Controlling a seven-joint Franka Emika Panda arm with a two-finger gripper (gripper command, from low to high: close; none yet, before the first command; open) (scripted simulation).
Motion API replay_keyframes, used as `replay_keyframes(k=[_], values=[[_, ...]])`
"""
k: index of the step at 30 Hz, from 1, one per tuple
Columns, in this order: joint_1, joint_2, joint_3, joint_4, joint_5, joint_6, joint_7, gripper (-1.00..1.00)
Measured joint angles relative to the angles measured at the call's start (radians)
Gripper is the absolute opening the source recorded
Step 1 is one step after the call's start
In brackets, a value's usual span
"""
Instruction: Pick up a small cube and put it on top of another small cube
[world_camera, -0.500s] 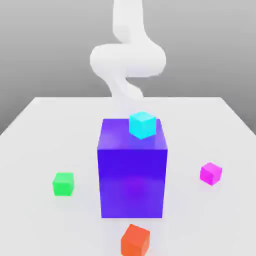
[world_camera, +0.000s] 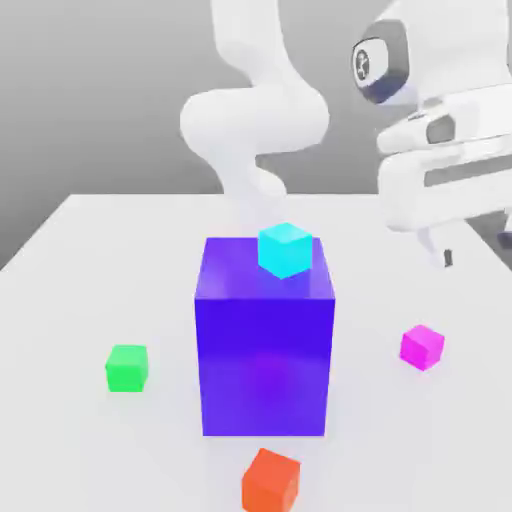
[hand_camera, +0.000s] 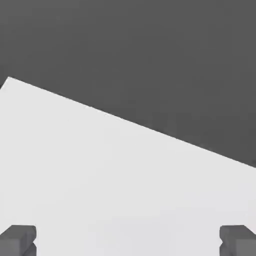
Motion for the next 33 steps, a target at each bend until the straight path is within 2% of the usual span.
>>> replay_keyframes(k=[4,7,9,11,14,15,21,23,27,29,31,33], values=[[0.057,0.127,0.090,-0.096,-0.031,0.096,0.058,0.00],[0.096,0.228,0.135,-0.160,-0.130,0.170,0.150,0.00],[0.135,0.303,0.083,-0.163,-0.260,0.224,0.246,0.00],[0.202,0.378,-0.019,-0.150,-0.386,0.279,0.338,0.00],[0.349,0.485,-0.191,-0.126,-0.488,0.364,0.417,0.00],[0.392,0.516,-0.234,-0.120,-0.491,0.390,0.422,-1.00],[0.412,0.532,-0.254,-0.117,-0.495,0.405,0.426,-1.00],[0.381,0.499,-0.221,-0.124,-0.479,0.378,0.412,-1.00],[0.303,0.365,-0.100,-0.156,-0.308,0.275,0.285,-1.00],[0.317,0.291,-0.081,-0.171,-0.212,0.218,0.215,-1.00],[0.312,0.265,-0.093,-0.162,-0.214,0.182,0.155,-1.00],[0.284,0.274,-0.123,-0.136,-0.271,0.160,0.089,-1.00]])
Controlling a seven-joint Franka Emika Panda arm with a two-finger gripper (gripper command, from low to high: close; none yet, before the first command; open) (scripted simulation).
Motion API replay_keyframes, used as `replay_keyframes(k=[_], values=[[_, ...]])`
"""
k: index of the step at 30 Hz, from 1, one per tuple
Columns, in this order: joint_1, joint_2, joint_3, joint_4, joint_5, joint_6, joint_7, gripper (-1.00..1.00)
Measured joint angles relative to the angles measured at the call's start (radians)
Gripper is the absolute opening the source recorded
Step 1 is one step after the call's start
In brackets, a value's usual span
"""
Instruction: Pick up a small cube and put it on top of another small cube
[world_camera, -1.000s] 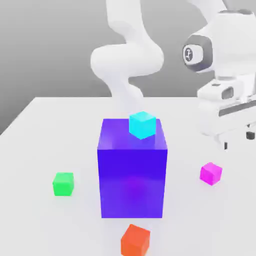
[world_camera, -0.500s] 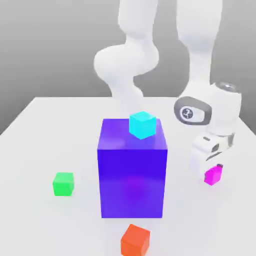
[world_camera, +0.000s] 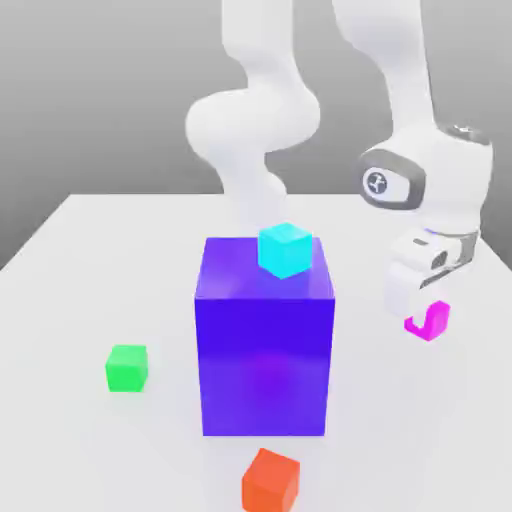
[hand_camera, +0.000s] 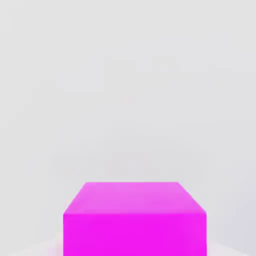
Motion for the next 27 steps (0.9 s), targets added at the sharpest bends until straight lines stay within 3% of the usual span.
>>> replay_keyframes(k=[4,22,27], values=[[-0.093,0.037,-0.049,0.062,-0.135,-0.037,-0.146,-1.00],[-0.280,0.150,-0.236,0.462,-0.714,-0.321,-0.963,-1.00],[-0.391,0.103,-0.350,0.481,-0.823,-0.381,-1.151,-1.00]])
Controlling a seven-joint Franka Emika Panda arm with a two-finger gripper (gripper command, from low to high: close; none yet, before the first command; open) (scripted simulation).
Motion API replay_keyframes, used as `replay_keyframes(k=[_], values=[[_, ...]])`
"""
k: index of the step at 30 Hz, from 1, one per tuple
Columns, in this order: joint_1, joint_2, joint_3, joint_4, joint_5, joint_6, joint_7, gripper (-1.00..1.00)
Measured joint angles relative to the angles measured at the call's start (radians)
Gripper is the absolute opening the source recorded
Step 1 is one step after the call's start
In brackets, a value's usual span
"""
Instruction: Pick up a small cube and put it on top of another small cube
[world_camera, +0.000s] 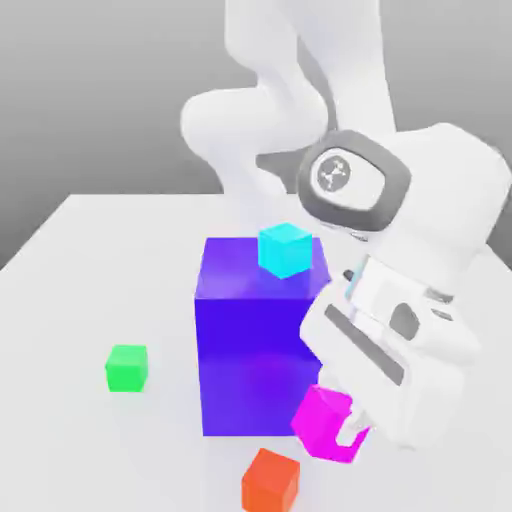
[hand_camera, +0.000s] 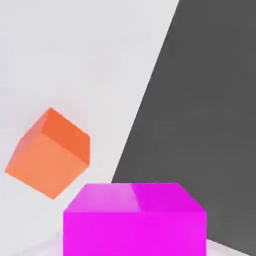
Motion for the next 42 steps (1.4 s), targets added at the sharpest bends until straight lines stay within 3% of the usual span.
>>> replay_keyframes(k=[3,9,21,27,42], values=[[-0.100,-0.053,-0.056,-0.031,-0.020,-0.018,-0.057,-1.00],[-0.228,-0.167,-0.112,-0.154,0.055,0.008,-0.036,-1.00],[-0.340,-0.353,-0.309,-0.424,0.358,0.119,-0.060,-1.00],[-0.334,-0.410,-0.450,-0.542,0.547,0.166,-0.145,-1.00],[-0.110,-0.177,-0.584,-0.542,0.947,0.374,-0.430,-1.00]])
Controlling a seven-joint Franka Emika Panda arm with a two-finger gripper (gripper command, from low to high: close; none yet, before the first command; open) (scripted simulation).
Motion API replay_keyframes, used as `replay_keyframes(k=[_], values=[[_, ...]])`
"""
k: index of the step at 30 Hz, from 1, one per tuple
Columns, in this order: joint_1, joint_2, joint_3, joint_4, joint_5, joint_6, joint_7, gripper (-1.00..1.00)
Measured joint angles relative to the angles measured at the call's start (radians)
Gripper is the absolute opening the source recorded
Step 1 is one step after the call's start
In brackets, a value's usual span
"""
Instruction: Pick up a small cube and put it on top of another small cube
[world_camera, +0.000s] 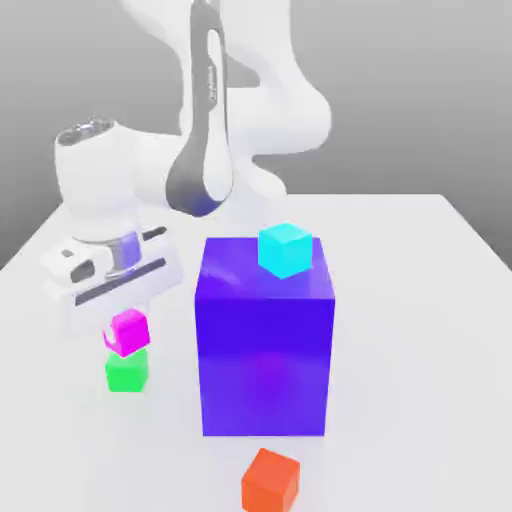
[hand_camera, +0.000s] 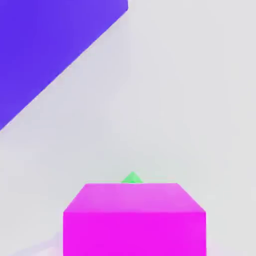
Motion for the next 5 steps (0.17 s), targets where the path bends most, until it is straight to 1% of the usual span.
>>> replay_keyframes(k=[4,5], values=[[0.013,0.085,0.029,-0.003,0.148,0.075,-0.102,-1.00],[0.009,0.100,0.037,-0.004,0.173,0.088,-0.119,1.00]])
